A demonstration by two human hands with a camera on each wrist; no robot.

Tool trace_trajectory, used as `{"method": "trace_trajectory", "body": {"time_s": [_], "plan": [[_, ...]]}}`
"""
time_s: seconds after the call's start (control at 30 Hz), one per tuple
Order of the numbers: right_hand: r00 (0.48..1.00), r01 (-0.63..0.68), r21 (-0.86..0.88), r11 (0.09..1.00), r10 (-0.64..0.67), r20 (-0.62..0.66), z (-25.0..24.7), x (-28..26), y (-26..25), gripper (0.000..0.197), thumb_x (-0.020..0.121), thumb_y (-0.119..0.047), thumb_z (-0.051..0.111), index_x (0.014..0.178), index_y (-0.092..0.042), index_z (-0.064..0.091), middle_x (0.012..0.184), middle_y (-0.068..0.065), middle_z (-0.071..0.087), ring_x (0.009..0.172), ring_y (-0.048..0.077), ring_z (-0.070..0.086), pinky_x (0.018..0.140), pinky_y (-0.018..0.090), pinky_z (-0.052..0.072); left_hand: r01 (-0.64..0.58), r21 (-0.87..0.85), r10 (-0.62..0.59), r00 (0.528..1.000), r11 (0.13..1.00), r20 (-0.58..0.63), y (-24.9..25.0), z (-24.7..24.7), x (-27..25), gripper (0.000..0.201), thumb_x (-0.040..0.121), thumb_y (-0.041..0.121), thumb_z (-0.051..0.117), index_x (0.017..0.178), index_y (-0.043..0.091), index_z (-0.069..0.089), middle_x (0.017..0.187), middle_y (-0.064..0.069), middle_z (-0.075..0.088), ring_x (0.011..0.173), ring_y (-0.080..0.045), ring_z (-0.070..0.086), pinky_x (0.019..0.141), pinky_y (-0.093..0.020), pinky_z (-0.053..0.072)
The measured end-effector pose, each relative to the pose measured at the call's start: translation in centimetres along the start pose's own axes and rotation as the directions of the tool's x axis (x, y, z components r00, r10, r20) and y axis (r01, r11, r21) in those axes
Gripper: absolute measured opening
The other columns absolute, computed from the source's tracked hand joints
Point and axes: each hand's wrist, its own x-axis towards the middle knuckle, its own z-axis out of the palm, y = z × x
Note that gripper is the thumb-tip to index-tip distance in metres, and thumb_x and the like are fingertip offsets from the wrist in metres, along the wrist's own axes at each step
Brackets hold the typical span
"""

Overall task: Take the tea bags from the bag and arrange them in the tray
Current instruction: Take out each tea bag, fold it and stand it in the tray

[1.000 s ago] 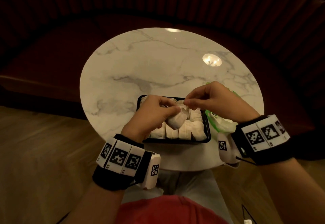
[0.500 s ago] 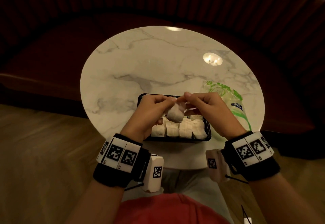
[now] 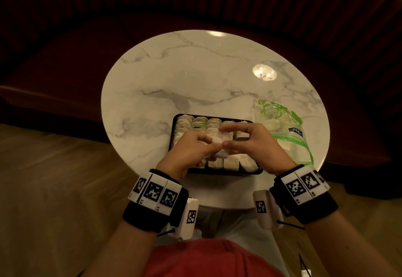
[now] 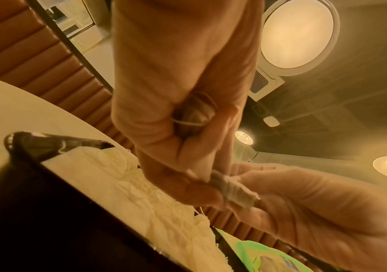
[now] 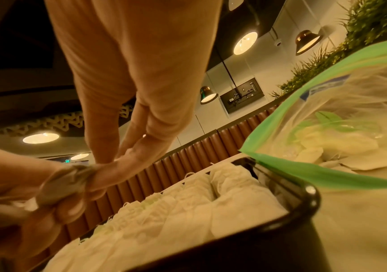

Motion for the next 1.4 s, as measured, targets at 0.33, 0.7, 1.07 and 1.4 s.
{"method": "trace_trajectory", "body": {"time_s": [0.33,0.7,1.07,1.4], "plan": [[0.993,0.057,-0.424,0.904,-0.008,0.116,1.0,0.8,2.1,0.03,0.083,-0.004,0.072,0.11,-0.017,0.072,0.104,-0.01,0.068,0.081,0.005,0.066,0.072,0.007,0.047,0.094,-0.092,-0.105,0.988,0.991,-0.114,-0.2,-1.9,0.4,0.03,0.098,0.031,0.056,0.109,0.004,0.063,0.081,-0.006,0.069,0.064,-0.012,0.063,0.04,-0.015,0.035],[0.964,0.23,-0.659,0.716,-0.263,0.051,0.8,1.1,2.9,0.032,0.076,-0.026,0.08,0.107,-0.025,0.073,0.107,-0.01,0.057,0.093,0.007,0.049,0.083,0.02,0.04,0.082,-0.169,-0.109,0.981,0.982,-0.161,0.0,-2.4,0.3,0.036,0.101,0.044,0.046,0.099,0.013,0.064,0.081,-0.005,0.071,0.063,-0.011,0.065,0.042,-0.016,0.036],[0.979,0.137,-0.524,0.841,-0.196,-0.06,0.8,-0.2,0.1,0.015,0.087,-0.035,0.068,0.102,-0.037,0.072,0.094,-0.018,0.052,0.084,-0.013,0.047,0.073,0.012,0.034,0.019,-0.625,-0.035,0.999,0.78,-0.012,1.3,-1.5,-0.6,0.071,0.095,0.068,0.018,0.142,0.02,0.041,0.102,-0.018,0.073,0.07,-0.023,0.071,0.04,-0.019,0.04],[0.967,0.142,-0.41,0.901,-0.214,-0.136,2.5,-0.3,-1.5,0.013,0.089,-0.041,0.064,0.087,-0.031,0.072,0.091,-0.012,0.057,0.075,-0.007,0.05,0.072,0.02,0.037,-0.09,-0.387,0.132,0.988,0.917,0.081,2.0,-0.9,-1.7,0.035,0.102,0.03,0.045,0.137,0.029,0.049,0.113,-0.006,0.068,0.085,-0.014,0.071,0.057,-0.026,0.054]]}}
